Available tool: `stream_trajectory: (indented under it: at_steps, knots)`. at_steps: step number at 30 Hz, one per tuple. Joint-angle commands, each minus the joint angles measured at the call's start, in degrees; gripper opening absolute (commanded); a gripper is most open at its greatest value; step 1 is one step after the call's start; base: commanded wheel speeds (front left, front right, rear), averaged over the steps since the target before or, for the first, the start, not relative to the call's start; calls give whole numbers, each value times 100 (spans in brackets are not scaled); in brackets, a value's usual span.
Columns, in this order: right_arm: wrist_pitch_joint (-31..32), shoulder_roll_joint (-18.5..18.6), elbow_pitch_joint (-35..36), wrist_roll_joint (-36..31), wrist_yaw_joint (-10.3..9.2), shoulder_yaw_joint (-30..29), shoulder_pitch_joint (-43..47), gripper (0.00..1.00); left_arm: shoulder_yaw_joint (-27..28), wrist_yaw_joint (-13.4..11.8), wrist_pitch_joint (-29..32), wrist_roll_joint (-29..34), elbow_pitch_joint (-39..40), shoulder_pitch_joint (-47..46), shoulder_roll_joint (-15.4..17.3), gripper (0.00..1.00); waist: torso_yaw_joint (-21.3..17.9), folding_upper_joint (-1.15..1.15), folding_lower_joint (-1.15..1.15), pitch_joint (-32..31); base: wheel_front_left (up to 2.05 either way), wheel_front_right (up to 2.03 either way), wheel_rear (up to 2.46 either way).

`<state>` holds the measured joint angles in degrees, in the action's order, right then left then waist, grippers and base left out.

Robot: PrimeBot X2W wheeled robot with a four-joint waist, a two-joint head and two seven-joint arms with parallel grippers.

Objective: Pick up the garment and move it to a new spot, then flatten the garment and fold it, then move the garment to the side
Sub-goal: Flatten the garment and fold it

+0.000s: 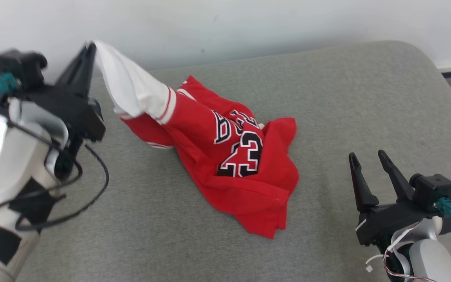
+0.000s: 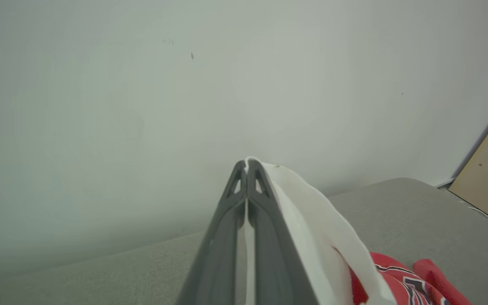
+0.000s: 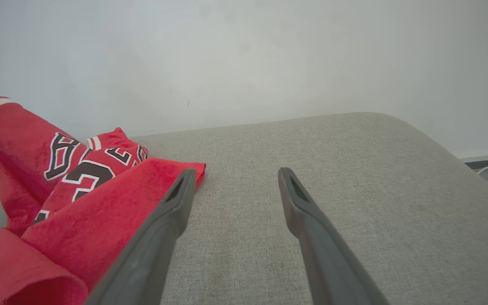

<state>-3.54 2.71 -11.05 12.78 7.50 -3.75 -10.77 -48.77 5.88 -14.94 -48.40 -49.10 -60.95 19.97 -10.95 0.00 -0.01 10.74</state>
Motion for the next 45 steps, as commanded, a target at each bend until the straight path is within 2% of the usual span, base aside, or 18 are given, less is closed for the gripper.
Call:
stream_trajectory:
  at_steps: [1,5,9,16,17,18,21,28,31,38,45]
  knots:
    - [6,11,-2,-30,-2,-40,76,100,6,-34,-32,80,157,234,99,0,298,0,1,-253,0,0,0]
    - [32,14,6,-25,-2,-54,166,100,12,-164,-32,155,745,858,281,0,473,0,1,-383,0,0,0]
    - [55,12,33,-25,-2,-19,204,100,-12,-426,-25,162,1389,1376,582,0,587,0,1,-465,0,0,0]
    - [93,14,81,-36,-2,-31,293,100,-27,-1087,151,95,2781,2287,1105,0,704,0,1,-528,0,0,0]
    - [101,14,99,-35,-2,-37,315,100,-50,-1270,212,59,3157,2543,1211,0,725,0,1,-523,0,0,0]
    - [101,14,99,-35,-2,-37,315,100,-50,-1270,212,59,3157,2543,1211,0,725,0,1,-523,0,0,0]
    - [118,13,114,-31,-2,-40,322,100,-82,-1558,251,70,3497,2913,1361,0,751,0,1,-511,0,0,0]
    - [162,14,158,-70,-2,-55,254,100,-350,-1918,248,169,3784,3511,1299,0,809,0,1,-468,0,0,0]
    - [174,13,179,-79,-2,-57,237,100,-580,-1991,325,311,3791,3635,1258,0,820,0,1,-456,0,0,0]
    - [187,12,222,-80,-2,-104,304,100,-1011,-1890,486,529,3728,3817,1213,0,889,0,1,-407,0,0,0]
    - [219,13,243,-62,-2,-75,236,100,-990,-1797,339,400,3380,3872,1031,0,913,0,1,-392,0,0,0]
